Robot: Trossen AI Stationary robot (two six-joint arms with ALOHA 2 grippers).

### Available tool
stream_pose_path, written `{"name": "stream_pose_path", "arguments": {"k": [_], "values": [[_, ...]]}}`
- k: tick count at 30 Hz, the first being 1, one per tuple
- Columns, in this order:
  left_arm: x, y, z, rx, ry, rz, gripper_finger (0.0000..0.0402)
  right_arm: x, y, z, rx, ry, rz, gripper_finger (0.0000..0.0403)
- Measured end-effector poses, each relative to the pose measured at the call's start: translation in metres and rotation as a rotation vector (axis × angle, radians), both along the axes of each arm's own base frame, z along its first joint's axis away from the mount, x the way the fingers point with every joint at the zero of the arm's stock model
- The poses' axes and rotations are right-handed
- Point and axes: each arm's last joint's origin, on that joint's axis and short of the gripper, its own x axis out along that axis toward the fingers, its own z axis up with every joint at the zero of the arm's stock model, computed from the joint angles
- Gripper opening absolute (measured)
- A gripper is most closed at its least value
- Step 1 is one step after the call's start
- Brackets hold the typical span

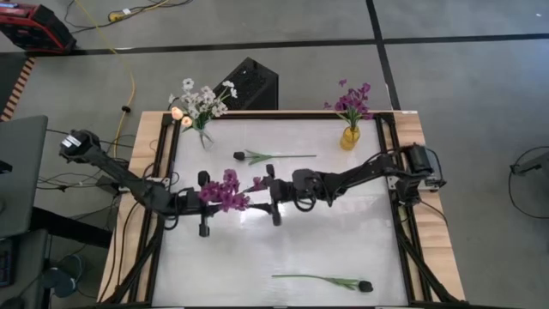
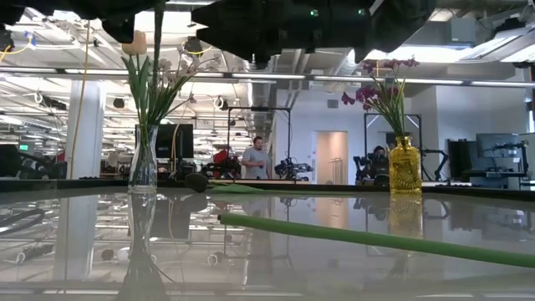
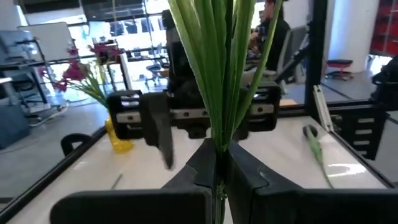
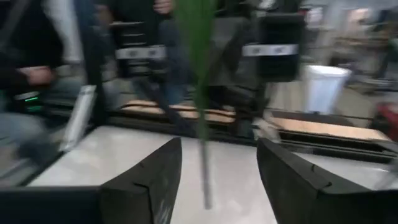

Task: Sort flowers into vase by color
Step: Put the purple flowers into the yellow vase

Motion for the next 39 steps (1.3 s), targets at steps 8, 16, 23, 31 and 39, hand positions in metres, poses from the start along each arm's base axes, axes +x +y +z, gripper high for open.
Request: {"name": "stream_pose_path", "arguments": {"k": [8, 16, 23, 31, 39], "values": [[0.005, 0.011, 0.002, -0.001, -0.023, 0.042, 0.0002, 0.007, -0.005, 0.005, -0.055, -0.033, 0.041, 0.0257], [0.01, 0.024, 0.011, -0.026, -0.113, -0.004, 0.0002, 0.008, -0.018, 0.006, -0.072, -0.044, -0.006, 0.0258], [0.019, 0.033, 0.012, -0.064, -0.181, -0.031, 0.0002, 0.008, -0.019, 0.008, -0.075, -0.066, -0.008, 0.0258], [0.032, 0.038, 0.007, -0.04, -0.232, 0.009, 0.0002, 0.008, -0.019, 0.007, -0.076, -0.06, -0.006, 0.0258], [0.035, 0.038, 0.006, -0.024, -0.213, 0.002, 0.0002, 0.008, -0.022, 0.007, -0.055, -0.057, -0.063, 0.0241]]}}
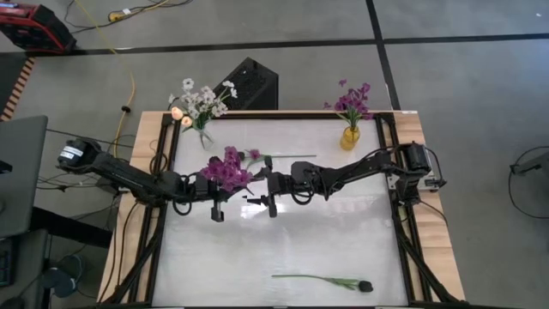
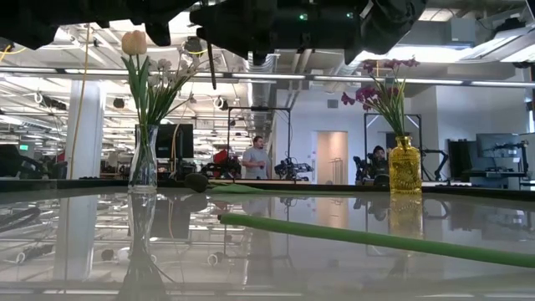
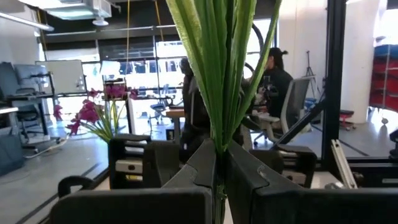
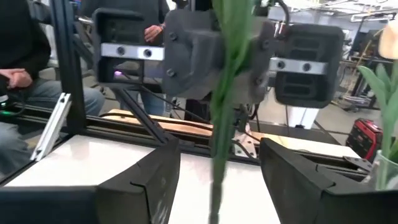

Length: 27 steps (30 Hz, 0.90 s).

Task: Sort flowers into vase by color
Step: Put the purple flowers into the yellow vase

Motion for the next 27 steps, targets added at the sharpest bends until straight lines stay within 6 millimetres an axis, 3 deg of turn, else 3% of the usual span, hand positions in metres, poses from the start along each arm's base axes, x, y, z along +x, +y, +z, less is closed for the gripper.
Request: {"name": "stream_pose_path", "arguments": {"k": [5, 12, 16, 20, 27], "values": [[0.0, 0.0, -0.002, 0.005, 0.019, 0.0, 0.0002, 0.0, -0.002, -0.001, 0.059, 0.012, -0.005, 0.0193], [0.001, 0.001, -0.004, -0.019, 0.041, 0.039, 0.0032, 0.0, -0.008, -0.003, 0.109, 0.04, -0.016, 0.0037], [-0.001, -0.001, -0.004, -0.01, 0.051, 0.034, 0.0081, -0.006, -0.01, 0.007, 0.108, 0.07, -0.021, 0.0036], [-0.008, -0.003, -0.002, 0.001, 0.097, 0.12, 0.0126, -0.025, -0.013, 0.026, 0.096, 0.203, -0.076, 0.0036], [-0.025, -0.007, -0.016, 0.005, 0.34, 0.1, 0.0161, -0.09, -0.012, 0.078, -0.019, 0.372, -0.36, 0.0036]]}}
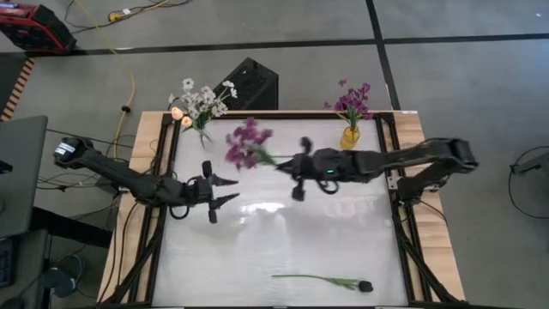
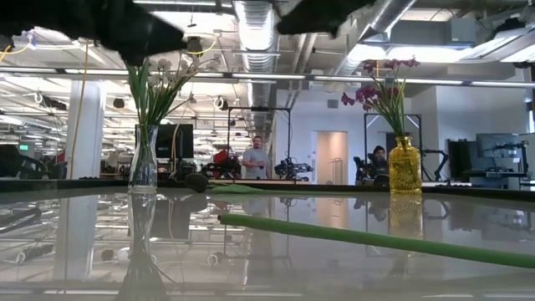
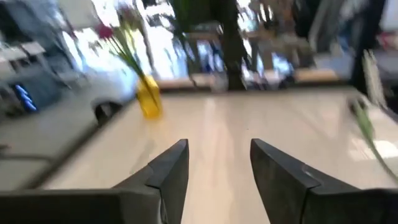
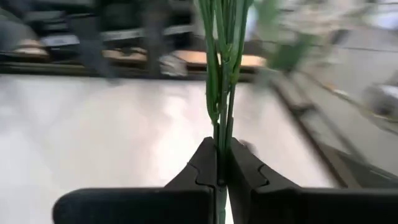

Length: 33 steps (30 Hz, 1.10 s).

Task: Sort flowers into vase by color
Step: Put the purple flowers into the yellow vase

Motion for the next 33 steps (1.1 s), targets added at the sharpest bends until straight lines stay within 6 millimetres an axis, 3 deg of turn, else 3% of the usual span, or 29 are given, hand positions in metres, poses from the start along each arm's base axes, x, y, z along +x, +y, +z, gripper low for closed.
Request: {"name": "stream_pose_path", "arguments": {"k": [4, 7, 16, 23, 28, 33], "values": [[-0.005, 0.001, -0.016, -0.074, 0.149, -0.005, 0.0162, -0.048, -0.007, 0.013, -0.048, -0.018, -0.216, 0.0036], [-0.004, 0.001, -0.024, -0.091, 0.211, 0.021, 0.0162, -0.083, -0.014, 0.01, -0.025, -0.076, -0.325, 0.0036], [0.002, -0.001, -0.034, -0.051, 0.27, 0.023, 0.0162, -0.158, -0.024, -0.035, 0.1, -0.227, -0.576, 0.0036], [0.002, -0.001, -0.034, -0.034, 0.268, 0.02, 0.0162, -0.185, -0.03, -0.057, 0.091, -0.428, -0.786, 0.0036], [0.002, 0.0, -0.033, -0.015, 0.262, 0.036, 0.0162, -0.193, -0.043, -0.076, 0.029, -0.519, -1.072, 0.0037], [0.003, 0.0, -0.03, -0.028, 0.224, 0.042, 0.0162, -0.196, -0.06, -0.093, 0.047, -0.559, -1.15, 0.0041]]}}
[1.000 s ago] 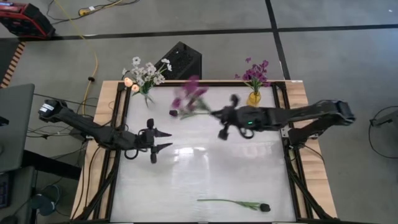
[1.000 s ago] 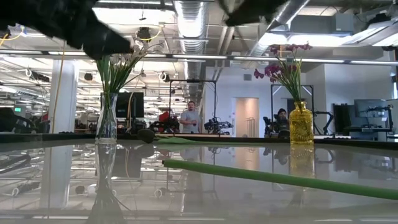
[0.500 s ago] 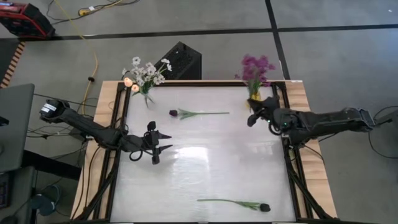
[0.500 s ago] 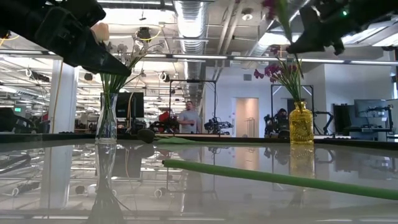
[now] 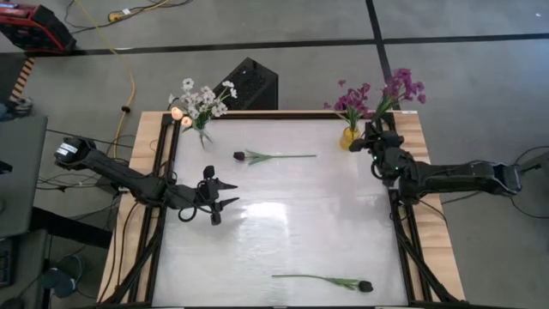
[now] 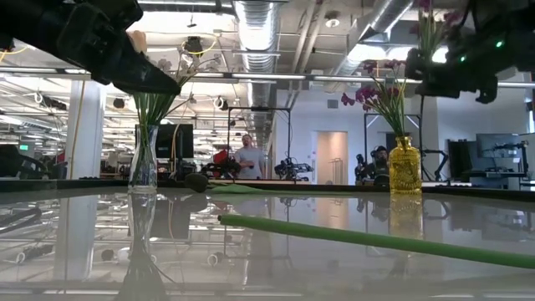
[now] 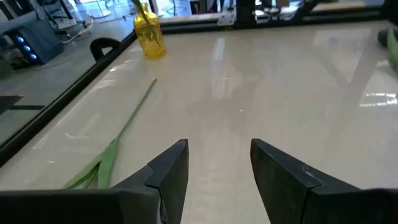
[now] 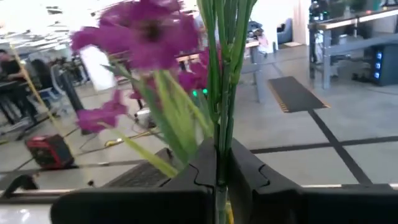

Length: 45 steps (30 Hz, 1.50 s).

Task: Sort flowers into vase by color
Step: Put the purple flowers into the yellow vase

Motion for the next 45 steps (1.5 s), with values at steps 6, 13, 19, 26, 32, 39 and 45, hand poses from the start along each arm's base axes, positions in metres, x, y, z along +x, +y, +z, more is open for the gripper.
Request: {"name": "stream_pose_path", "arguments": {"k": [6, 13, 19, 26, 32, 39, 45], "values": [[0.0, 0.0, 0.002, -0.006, -0.016, 0.0, 0.0162, -0.001, -0.017, -0.006, 0.005, 0.008, -0.067, 0.0042], [0.001, 0.0, 0.002, -0.005, -0.026, 0.012, 0.0162, 0.003, -0.039, -0.004, -0.023, -0.037, -0.005, 0.0044], [0.001, 0.0, 0.002, -0.019, -0.03, 0.028, 0.0162, 0.008, -0.049, -0.005, -0.058, -0.005, -0.007, 0.0044], [0.0, 0.0, 0.002, -0.017, -0.028, 0.028, 0.0162, 0.013, -0.053, -0.015, -0.025, 0.055, -0.01, 0.0044], [0.001, 0.003, 0.002, -0.016, -0.028, 0.044, 0.0162, 0.016, -0.054, -0.021, -0.007, 0.08, -0.01, 0.0044], [0.001, 0.004, 0.002, -0.017, -0.028, 0.047, 0.0162, 0.019, -0.056, -0.025, 0.007, 0.112, -0.011, 0.0045], [0.001, 0.004, 0.002, -0.017, -0.027, 0.047, 0.0162, 0.021, -0.051, -0.025, -0.014, 0.199, 0.017, 0.0065]]}}
